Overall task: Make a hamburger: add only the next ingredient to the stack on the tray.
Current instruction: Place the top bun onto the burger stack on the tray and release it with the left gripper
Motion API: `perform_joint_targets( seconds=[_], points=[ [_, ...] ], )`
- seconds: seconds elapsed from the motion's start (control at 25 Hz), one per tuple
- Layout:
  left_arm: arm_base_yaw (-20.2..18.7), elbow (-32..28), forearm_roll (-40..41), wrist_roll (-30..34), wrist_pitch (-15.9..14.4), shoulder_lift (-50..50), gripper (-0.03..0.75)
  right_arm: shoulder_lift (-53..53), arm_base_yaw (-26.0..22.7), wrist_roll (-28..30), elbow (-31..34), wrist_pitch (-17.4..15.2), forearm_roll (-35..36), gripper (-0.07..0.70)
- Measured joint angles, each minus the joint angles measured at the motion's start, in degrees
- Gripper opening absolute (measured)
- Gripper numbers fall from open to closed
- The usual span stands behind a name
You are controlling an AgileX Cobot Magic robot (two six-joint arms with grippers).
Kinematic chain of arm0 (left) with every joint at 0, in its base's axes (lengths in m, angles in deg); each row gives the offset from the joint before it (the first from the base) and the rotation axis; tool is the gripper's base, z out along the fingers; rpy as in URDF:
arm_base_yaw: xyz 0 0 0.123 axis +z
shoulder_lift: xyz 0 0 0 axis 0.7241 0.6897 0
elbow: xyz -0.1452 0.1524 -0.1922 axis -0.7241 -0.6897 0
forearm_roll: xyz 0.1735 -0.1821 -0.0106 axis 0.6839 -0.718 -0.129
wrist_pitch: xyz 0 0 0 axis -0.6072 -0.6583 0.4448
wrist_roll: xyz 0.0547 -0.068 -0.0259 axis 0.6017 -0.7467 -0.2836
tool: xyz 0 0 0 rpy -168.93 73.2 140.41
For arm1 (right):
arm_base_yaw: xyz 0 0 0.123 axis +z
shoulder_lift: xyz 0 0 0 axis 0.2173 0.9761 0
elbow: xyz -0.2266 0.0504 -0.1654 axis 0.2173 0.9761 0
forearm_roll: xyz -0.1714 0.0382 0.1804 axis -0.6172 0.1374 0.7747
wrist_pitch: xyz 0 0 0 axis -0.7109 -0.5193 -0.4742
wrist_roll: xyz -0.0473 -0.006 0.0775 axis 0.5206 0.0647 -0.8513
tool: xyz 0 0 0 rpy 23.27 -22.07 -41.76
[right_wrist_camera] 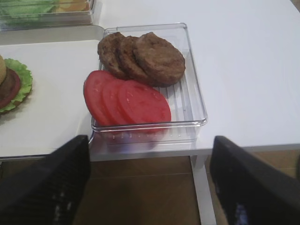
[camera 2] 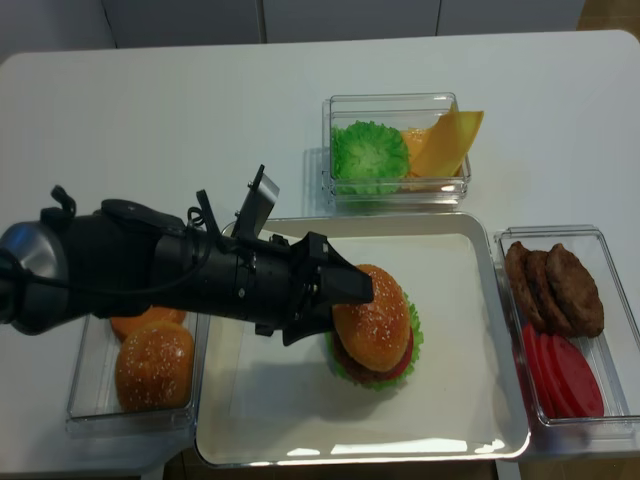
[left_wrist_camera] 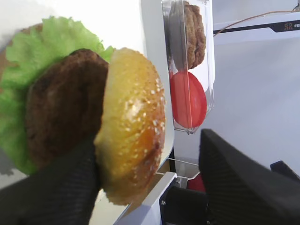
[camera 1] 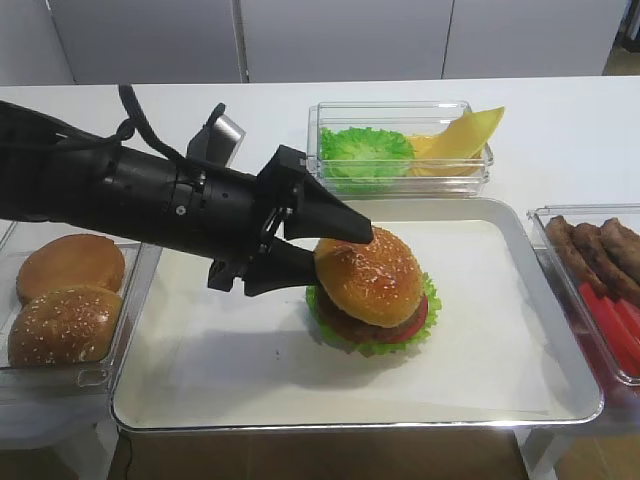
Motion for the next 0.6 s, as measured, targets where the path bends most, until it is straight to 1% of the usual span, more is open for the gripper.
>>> perform_joint_targets(
  seconds=[0.16, 0.24, 0.32, 0.4, 0.6],
  points=[
    [0.0, 0.0, 0.6, 1.0, 0.2, 0.0, 0.53, 0.0, 0.0, 0.0, 0.0, 0.0, 0.0, 0.608],
    [0.0, 0.0, 1.4, 1.2, 0.8, 0.0, 0.572, 0.0, 0.0, 0.0, 0.0, 0.0, 0.0, 0.608],
    [0.0, 0.0, 1.4, 1.2, 1.4, 0.0, 0.596, 0.0, 0.0, 0.0, 0.0, 0.0, 0.0, 0.608],
    [0.0, 0.0, 1.4, 2.3, 2.3, 0.0, 0.612, 0.0, 0.0, 0.0, 0.0, 0.0, 0.0, 0.608],
    [0.0, 0.0, 1.4, 3.0, 4.9, 0.0, 0.619, 0.0, 0.0, 0.0, 0.0, 0.0, 0.0, 0.608]
  ],
)
